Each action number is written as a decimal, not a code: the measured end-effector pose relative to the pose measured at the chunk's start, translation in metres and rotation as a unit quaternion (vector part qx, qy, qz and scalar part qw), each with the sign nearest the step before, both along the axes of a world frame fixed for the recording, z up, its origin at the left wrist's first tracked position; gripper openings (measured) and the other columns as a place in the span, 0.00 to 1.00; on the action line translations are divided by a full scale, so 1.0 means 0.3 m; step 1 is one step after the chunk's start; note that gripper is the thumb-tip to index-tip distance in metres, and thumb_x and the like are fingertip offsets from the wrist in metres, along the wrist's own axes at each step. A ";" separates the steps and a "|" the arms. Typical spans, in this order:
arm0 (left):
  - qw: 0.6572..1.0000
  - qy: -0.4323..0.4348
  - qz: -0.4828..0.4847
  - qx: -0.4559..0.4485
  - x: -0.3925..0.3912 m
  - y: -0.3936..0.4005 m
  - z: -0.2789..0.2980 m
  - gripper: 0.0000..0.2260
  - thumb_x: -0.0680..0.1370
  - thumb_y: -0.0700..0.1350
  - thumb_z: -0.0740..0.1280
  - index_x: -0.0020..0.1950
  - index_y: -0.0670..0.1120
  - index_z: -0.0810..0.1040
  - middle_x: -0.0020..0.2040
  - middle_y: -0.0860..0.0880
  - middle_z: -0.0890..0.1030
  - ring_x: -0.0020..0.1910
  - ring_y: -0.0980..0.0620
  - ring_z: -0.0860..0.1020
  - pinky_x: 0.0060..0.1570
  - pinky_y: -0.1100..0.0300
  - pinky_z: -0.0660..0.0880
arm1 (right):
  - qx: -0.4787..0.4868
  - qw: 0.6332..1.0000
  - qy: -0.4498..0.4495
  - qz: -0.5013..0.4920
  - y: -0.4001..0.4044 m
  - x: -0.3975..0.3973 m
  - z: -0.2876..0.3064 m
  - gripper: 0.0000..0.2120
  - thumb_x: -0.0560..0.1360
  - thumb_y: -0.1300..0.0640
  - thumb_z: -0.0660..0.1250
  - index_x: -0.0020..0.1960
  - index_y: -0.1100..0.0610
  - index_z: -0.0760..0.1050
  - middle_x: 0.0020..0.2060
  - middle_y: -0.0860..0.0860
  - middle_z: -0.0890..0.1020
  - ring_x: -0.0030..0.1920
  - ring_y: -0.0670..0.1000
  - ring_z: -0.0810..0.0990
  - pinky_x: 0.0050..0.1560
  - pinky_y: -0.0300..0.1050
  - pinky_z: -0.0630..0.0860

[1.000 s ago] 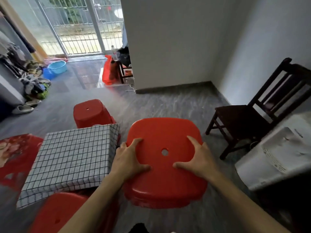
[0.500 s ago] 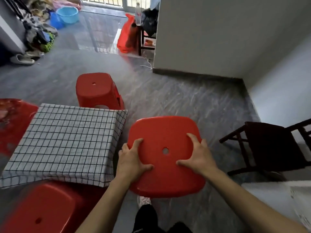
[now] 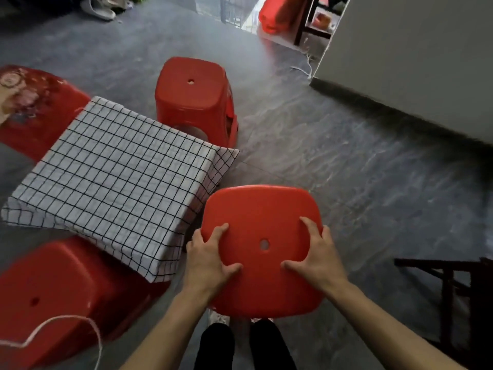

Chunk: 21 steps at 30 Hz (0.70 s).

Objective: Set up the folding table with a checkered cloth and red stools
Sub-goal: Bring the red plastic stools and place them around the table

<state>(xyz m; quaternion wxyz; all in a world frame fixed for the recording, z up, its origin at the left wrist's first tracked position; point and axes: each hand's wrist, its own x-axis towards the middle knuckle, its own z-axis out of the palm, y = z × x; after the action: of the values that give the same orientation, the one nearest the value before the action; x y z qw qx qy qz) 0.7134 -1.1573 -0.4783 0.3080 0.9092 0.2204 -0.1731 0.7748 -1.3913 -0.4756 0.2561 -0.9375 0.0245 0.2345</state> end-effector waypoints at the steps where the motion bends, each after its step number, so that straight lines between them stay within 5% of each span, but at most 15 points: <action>1: 1.000 0.004 0.011 0.002 0.013 -0.009 -0.047 0.43 0.61 0.58 0.80 0.72 0.64 0.62 0.68 0.44 0.64 0.64 0.44 0.67 0.65 0.51 0.68 | 0.000 1.000 0.001 0.010 -0.005 0.028 -0.049 0.56 0.54 0.43 0.83 0.74 0.38 0.55 0.66 0.56 0.64 0.62 0.58 0.75 0.64 0.53 0.74; 12: 0.994 -0.004 0.109 0.010 0.066 -0.051 -0.512 0.44 0.61 0.57 0.80 0.71 0.66 0.60 0.68 0.45 0.65 0.67 0.45 0.66 0.67 0.47 0.69 | 0.015 0.995 -0.003 0.103 0.004 0.243 -0.522 0.56 0.54 0.45 0.84 0.73 0.38 0.55 0.64 0.51 0.64 0.63 0.55 0.72 0.65 0.56 0.74; 21: 0.990 -0.004 0.140 -0.002 0.117 -0.015 -0.695 0.43 0.63 0.58 0.78 0.72 0.64 0.60 0.65 0.47 0.66 0.63 0.46 0.68 0.62 0.47 0.73 | -0.001 0.989 0.000 0.145 0.080 0.360 -0.702 0.55 0.55 0.47 0.84 0.74 0.38 0.56 0.65 0.52 0.64 0.63 0.56 0.72 0.64 0.56 0.74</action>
<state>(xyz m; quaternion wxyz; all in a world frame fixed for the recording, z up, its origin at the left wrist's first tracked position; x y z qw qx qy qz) 0.7485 -1.1617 -0.6869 0.3321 0.8693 0.3442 -0.1246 0.8828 -1.3672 -0.6863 0.2181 -0.9314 -0.1111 0.2694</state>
